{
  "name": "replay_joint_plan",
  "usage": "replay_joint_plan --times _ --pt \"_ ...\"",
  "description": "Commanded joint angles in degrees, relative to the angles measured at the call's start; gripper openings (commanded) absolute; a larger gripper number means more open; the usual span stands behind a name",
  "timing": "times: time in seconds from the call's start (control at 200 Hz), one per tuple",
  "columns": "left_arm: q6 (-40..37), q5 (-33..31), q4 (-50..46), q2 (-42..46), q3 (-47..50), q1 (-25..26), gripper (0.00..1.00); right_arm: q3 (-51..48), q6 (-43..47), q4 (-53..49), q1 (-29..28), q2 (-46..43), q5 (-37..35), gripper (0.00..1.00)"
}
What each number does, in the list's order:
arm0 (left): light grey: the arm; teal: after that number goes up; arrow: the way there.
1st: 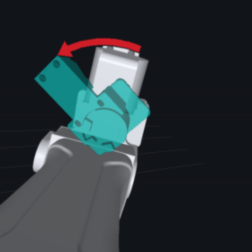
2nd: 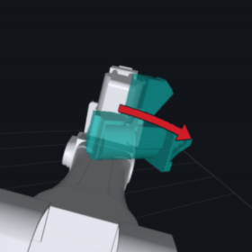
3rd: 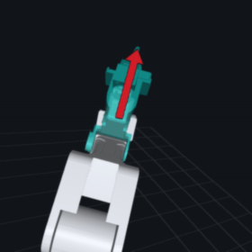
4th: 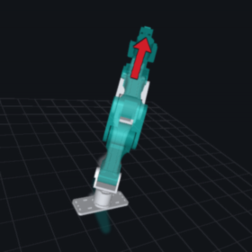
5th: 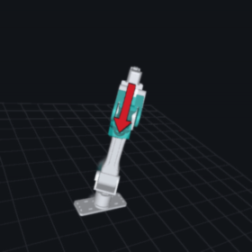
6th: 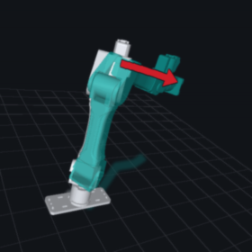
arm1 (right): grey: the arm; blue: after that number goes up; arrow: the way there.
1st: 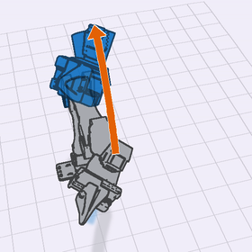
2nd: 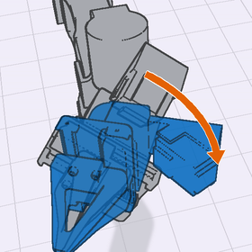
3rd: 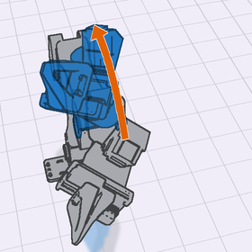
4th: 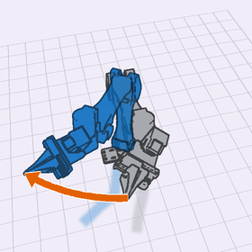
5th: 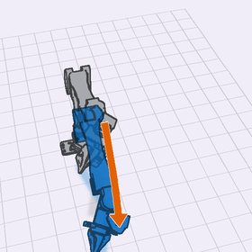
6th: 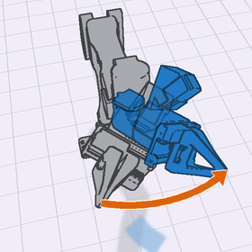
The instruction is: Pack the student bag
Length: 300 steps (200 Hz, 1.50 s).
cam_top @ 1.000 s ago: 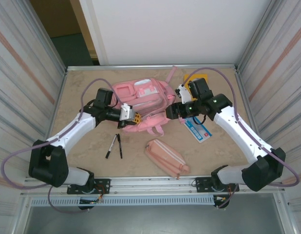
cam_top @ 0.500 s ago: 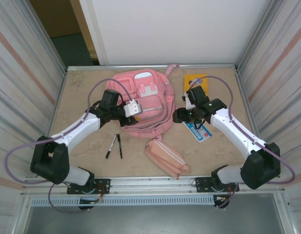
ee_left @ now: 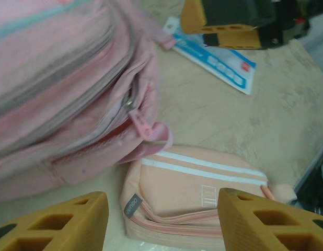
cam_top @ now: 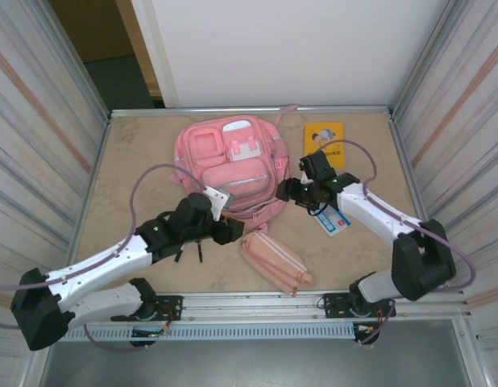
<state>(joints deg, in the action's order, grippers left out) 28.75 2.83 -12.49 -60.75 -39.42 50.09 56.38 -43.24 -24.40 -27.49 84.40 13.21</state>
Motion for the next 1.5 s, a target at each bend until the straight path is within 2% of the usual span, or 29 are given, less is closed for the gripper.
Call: replay_joint_plan --times 0.0,0.12,0.281,0.406,0.496,0.616,0.757,0.892,1.012,1.087,1.158,1.298,1.418,1.498 --pt "12.7 -5.2 0.4 -5.3 -2.7 1.8 0.56 2.5 -7.1 3.2 -0.1 4.4 3.4 0.68" --pt "14.0 -8.9 -2.5 -12.7 -8.5 3.4 0.56 4.0 -9.3 5.5 -0.1 9.2 3.5 0.62" --pt "15.5 -10.6 -4.0 -20.8 -14.8 5.0 0.56 5.2 -7.8 9.2 -0.3 13.4 2.5 0.51" --pt "17.0 -18.8 -7.7 -25.4 -19.2 8.5 0.54 5.7 -7.6 10.8 -0.4 16.2 3.3 0.45" --pt "17.3 -22.4 -10.0 -28.6 -21.6 10.0 0.54 5.8 -7.5 12.5 -1.2 17.2 3.4 0.4" --pt "19.0 -22.9 -10.1 -30.3 -21.9 10.2 0.56 6.0 -7.3 13.1 -1.6 18.0 3.2 0.39" --pt "20.7 -25.9 -12.6 -30.1 -21.8 10.2 0.57 5.9 -7.0 13.4 -1.6 18.1 3.2 0.22" --pt "22.0 -29.5 -15.4 -29.0 -22.0 10.0 0.56 5.6 -7.2 13.4 -1.9 16.5 4.0 0.15" --pt "20.9 -27.3 -13.1 -29.4 -21.8 8.9 0.54 6.9 -6.7 11.9 -2.0 15.5 5.1 0.15" --pt "21.0 -23.3 -12.2 -30.3 -22.5 7.1 0.53 7.6 -6.6 11.0 -2.0 14.9 5.1 0.22" --pt "20.8 -23.2 -12.4 -30.8 -23.0 6.3 0.52 8.1 -6.2 10.8 -2.0 15.0 4.9 0.23" --pt "20.0 -22.2 -12.2 -31.8 -24.3 5.1 0.47 8.8 -5.9 10.2 -1.7 16.3 6.2 0.18" --pt "20.0 -20.2 -11.4 -33.6 -25.1 4.9 0.37 8.9 -6.2 10.8 -1.8 16.8 7.0 0.17" --pt "21.5 -19.4 -11.5 -34.8 -25.3 4.8 0.36 9.2 -6.2 10.7 -1.8 16.7 7.3 0.17"
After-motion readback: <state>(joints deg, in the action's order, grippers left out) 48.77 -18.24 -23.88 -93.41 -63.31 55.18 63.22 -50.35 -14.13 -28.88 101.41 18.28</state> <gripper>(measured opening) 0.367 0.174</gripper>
